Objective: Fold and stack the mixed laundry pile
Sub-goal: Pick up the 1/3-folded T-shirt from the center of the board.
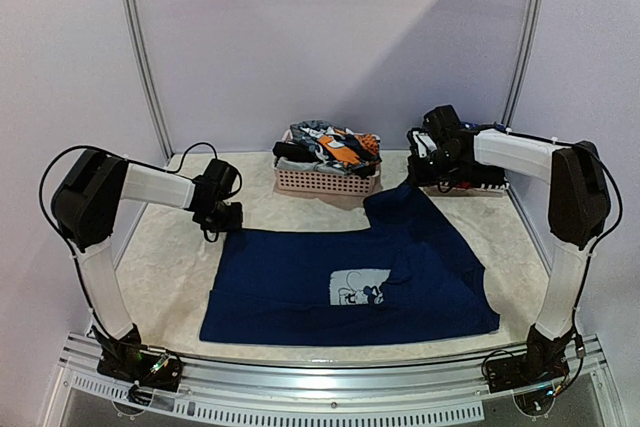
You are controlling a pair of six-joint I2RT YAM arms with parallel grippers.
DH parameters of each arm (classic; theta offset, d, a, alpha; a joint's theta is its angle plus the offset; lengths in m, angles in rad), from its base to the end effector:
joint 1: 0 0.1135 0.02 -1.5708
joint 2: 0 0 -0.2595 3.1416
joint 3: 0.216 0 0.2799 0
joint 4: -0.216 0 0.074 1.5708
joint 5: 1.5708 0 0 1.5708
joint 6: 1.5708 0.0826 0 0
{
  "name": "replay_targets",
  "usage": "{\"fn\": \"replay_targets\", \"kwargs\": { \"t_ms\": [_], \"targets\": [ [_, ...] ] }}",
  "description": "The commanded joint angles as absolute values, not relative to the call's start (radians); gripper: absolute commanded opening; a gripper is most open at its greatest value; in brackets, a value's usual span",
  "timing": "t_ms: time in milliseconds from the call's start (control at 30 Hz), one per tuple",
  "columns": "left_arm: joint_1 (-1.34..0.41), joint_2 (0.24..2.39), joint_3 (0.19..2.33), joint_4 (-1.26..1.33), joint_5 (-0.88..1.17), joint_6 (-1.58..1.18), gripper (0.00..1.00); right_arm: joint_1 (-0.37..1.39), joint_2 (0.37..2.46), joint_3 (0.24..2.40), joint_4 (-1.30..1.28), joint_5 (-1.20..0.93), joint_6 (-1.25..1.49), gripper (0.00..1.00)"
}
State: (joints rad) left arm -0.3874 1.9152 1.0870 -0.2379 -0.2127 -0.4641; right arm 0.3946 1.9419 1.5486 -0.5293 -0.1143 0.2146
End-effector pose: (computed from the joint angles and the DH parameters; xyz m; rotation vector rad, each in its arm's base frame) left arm 0.3876 -0.1393 0.0615 -0.1710 2.5921 -0.0241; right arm 0.4430 0.1947 0.1816 -0.2756 2.5139 0.3927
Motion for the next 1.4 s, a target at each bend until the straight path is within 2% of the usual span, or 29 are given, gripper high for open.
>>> {"fn": "replay_targets", "kwargs": {
  "t_ms": [0,100,300,1367],
  "targets": [
    [-0.375,1.933,1.093,-0.272,-0.201,-0.464,0.26,0.402,1.894,1.533,-0.521,-0.112,0.206,0.0],
    [-0.375,1.933,1.08,-0.254,-0.189,-0.463,0.21,0.401,1.885,1.529,-0.519,-0.11,0.209,0.0],
    [-0.374,1.92,1.036,-0.193,-0.158,-0.455,0.0,0.403,1.859,1.507,-0.515,-0.114,0.216,0.0],
    [-0.375,1.768,0.828,0.073,-0.111,-0.423,0.0,0.403,1.442,1.133,-0.537,-0.051,0.263,0.0]
  ]
}}
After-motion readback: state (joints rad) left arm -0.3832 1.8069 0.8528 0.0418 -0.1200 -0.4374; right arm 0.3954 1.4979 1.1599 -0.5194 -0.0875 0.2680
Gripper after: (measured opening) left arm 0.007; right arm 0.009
